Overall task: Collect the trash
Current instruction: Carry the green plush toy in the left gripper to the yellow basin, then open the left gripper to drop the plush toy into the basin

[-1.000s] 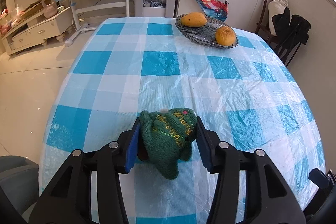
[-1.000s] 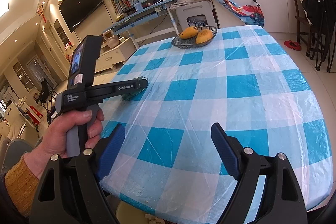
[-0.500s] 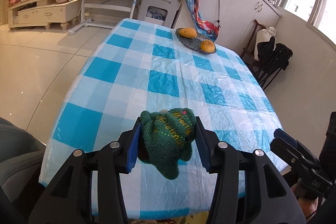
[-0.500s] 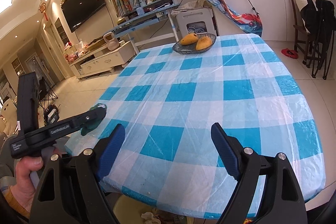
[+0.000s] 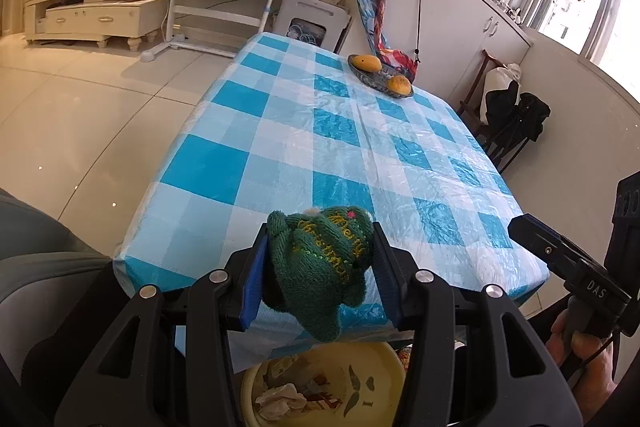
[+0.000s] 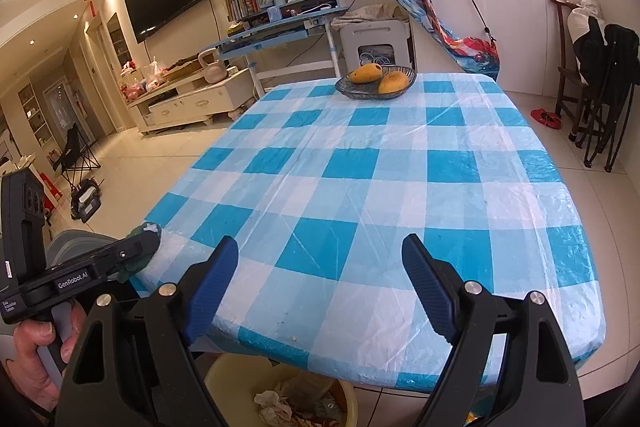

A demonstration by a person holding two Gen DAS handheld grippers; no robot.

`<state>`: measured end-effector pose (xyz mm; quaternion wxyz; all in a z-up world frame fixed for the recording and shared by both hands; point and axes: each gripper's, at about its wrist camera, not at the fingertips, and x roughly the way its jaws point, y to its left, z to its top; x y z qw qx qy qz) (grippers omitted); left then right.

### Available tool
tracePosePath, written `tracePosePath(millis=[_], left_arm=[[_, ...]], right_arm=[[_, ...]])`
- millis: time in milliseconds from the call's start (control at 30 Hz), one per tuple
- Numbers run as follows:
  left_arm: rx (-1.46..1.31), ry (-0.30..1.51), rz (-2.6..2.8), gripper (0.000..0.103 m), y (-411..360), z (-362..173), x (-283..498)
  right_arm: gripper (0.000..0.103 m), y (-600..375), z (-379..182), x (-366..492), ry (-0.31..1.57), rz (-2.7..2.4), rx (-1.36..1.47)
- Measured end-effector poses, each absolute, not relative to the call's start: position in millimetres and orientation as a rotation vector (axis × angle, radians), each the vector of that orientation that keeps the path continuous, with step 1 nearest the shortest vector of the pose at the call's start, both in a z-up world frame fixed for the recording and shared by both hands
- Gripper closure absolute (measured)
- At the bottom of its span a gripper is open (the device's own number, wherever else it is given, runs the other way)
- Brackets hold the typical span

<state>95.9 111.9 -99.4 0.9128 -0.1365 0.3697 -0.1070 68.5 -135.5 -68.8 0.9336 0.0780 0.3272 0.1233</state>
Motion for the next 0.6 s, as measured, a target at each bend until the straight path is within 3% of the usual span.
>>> tracePosePath(millis=[600], left_arm=[[-0.204,0.748,-0.264,0.057,101.0,-92.2,53.2]], right_arm=[[0.022,-132.9,-71.3,63.3,0.668,0.220,0.126]])
